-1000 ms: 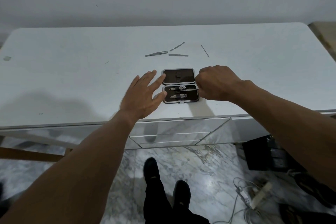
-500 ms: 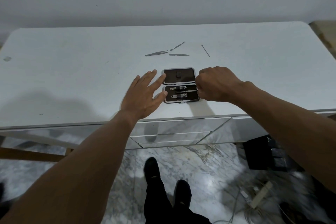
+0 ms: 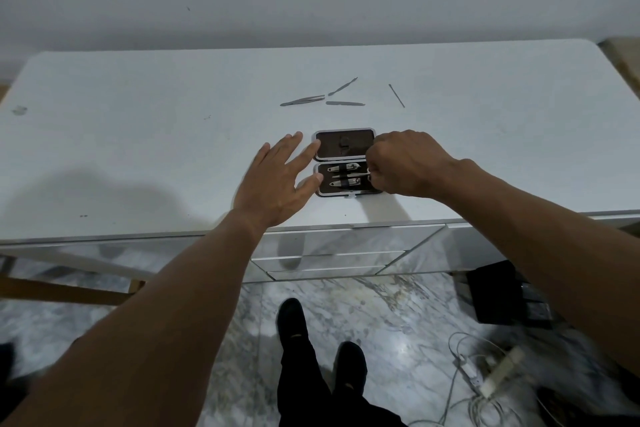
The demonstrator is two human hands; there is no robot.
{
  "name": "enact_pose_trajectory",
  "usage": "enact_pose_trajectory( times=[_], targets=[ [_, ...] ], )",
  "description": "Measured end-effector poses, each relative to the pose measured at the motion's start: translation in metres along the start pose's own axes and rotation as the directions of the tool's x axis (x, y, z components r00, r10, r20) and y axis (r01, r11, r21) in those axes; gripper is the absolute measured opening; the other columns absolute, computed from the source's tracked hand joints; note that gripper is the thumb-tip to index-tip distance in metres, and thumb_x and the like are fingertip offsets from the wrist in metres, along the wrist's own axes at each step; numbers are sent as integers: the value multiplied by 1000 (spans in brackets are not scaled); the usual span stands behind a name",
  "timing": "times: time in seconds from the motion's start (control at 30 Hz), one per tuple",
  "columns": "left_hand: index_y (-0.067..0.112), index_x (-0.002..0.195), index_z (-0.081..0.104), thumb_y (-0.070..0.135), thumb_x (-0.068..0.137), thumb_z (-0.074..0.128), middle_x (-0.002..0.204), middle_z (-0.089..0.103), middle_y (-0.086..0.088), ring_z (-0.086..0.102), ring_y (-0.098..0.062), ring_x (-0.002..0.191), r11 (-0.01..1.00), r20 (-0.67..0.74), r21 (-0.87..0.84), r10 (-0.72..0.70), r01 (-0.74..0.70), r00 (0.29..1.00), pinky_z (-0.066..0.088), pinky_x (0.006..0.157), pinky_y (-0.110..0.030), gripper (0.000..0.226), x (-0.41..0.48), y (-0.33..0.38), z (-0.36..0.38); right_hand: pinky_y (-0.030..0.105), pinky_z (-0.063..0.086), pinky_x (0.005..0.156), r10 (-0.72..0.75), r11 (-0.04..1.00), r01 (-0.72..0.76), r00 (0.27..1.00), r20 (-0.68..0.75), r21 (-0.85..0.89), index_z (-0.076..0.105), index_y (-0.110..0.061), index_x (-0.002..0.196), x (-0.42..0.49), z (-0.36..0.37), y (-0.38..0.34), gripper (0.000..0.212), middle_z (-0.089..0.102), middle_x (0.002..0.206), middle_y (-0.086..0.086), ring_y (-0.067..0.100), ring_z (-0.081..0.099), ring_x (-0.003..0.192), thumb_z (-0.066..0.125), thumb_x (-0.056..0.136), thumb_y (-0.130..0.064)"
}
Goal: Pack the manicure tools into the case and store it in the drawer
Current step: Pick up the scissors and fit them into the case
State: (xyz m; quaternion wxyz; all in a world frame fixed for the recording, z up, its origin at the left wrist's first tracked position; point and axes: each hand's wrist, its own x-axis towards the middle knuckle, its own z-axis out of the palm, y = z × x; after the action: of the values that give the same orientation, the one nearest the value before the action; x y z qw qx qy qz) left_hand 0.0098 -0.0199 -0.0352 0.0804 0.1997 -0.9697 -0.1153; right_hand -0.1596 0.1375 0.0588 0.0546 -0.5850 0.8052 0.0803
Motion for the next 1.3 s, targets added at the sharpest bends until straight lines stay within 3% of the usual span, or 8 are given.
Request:
enact_pose_trajectory(
  times=[0.33, 0.83, 0.93, 1.1, 1.3],
  targets=[
    [34, 153, 22, 57, 95, 25, 161, 24, -1, 17, -16, 149, 1000, 0, 19, 0, 0, 1000, 14, 121, -41, 62, 1, -1, 0, 31, 37, 59, -28, 999, 28, 999, -19, 32, 66, -9, 86, 3, 7, -2, 18, 64, 98, 9, 34, 56, 73, 51, 84, -17],
    [35, 153, 21, 55, 96, 28, 161, 23, 0, 15, -15, 149, 1000, 6, 5, -8, 8, 1000, 11, 121, -40, 60, 1, 1, -1, 31, 35, 59, -32, 997, 33, 999, -14, 63, 66, -9, 87, 4, 9, -3, 19, 62, 100, 9, 31, 49, 71, 48, 86, -16],
    [36, 153, 19, 56, 97, 27, 162, 22, 0, 14, -15, 149, 1000, 15, 1, -13, 13, 1000, 11, 121, -39, 61, 1, 1, -2, 32, 40, 61, -34, 994, 35, 999, -10, 108, 65, -11, 86, 3, 10, 0, 17, 62, 100, 8, 33, 56, 75, 49, 86, -16],
    [35, 153, 20, 55, 96, 25, 161, 22, 0, 15, -15, 149, 1000, 22, 5, -12, 12, 1000, 12, 121, -40, 61, 2, 1, -3, 39, 53, 72, 20, 978, -16, 1000, -16, 208, 64, -16, 87, 5, 2, 6, 18, 64, 97, 4, 32, 61, 83, 48, 87, -22],
    [32, 152, 27, 53, 96, 27, 159, 28, -2, 21, -17, 148, 1000, 17, -18, -9, 9, 1000, 18, 120, -42, 60, 2, 2, -7, 37, 49, 70, 101, 974, -94, 995, -21, 206, 66, -14, 91, 37, -13, 9, 19, 65, 97, 8, 33, 61, 86, 48, 87, -19]
  ],
)
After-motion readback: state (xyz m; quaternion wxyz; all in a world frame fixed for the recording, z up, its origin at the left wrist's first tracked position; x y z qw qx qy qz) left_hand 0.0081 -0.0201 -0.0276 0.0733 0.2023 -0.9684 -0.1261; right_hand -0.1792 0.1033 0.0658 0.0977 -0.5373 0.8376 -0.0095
